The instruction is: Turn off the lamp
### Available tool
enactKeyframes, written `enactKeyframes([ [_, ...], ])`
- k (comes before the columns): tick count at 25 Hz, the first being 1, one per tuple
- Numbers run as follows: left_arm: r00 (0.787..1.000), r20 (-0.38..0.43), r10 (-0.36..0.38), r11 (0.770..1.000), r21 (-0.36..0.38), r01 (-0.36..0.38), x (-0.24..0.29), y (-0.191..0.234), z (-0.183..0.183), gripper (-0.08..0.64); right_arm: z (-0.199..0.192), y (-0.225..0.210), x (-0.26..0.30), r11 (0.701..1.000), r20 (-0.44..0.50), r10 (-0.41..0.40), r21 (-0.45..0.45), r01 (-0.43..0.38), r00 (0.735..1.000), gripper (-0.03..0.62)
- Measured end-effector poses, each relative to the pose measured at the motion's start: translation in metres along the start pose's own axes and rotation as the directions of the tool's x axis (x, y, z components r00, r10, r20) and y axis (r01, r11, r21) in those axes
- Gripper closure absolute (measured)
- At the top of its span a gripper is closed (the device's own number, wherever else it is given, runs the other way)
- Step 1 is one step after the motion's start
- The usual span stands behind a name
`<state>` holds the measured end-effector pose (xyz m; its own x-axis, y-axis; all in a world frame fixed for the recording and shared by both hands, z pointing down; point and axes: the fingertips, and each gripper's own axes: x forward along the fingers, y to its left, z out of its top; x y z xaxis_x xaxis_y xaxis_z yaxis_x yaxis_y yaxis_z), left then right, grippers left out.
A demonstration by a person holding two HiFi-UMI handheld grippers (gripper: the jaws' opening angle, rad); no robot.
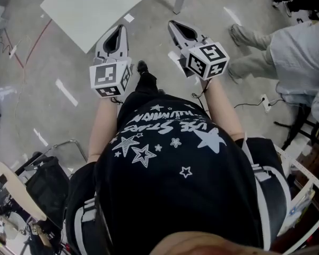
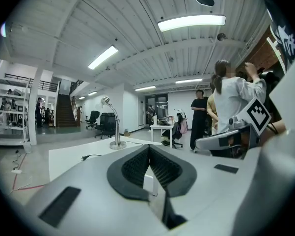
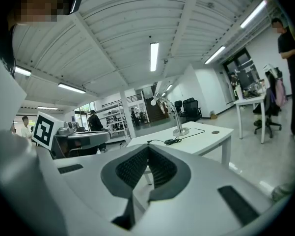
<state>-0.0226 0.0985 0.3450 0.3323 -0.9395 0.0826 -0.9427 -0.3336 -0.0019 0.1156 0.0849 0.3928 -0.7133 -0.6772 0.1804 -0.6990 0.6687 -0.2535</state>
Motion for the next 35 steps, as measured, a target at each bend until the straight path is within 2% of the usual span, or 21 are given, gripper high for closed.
enactKeyframes([
  [16, 1.0, -0.03, -0.004, 0.999, -0.045, 0.003, 0.103, 0.079, -0.006, 0.549, 0.029, -0.047, 0.124, 1.0, -0.055, 0.017, 0.009, -0.017, 0.998, 0.587],
  [27, 0.995, -0.081, -0.06, 0.996, -0.068, 0.054, 0.162, 0.11, -0.013, 0.549, 0.041, -0.078, 0.181, 0.997, -0.068, -0.024, 0.069, 0.028, 0.997, 0.588],
  [35, 0.993, -0.087, -0.084, 0.994, -0.082, 0.077, 0.191, 0.136, -0.02, 0.549, 0.045, -0.09, 0.213, 0.995, -0.081, -0.05, 0.077, 0.056, 0.995, 0.588],
])
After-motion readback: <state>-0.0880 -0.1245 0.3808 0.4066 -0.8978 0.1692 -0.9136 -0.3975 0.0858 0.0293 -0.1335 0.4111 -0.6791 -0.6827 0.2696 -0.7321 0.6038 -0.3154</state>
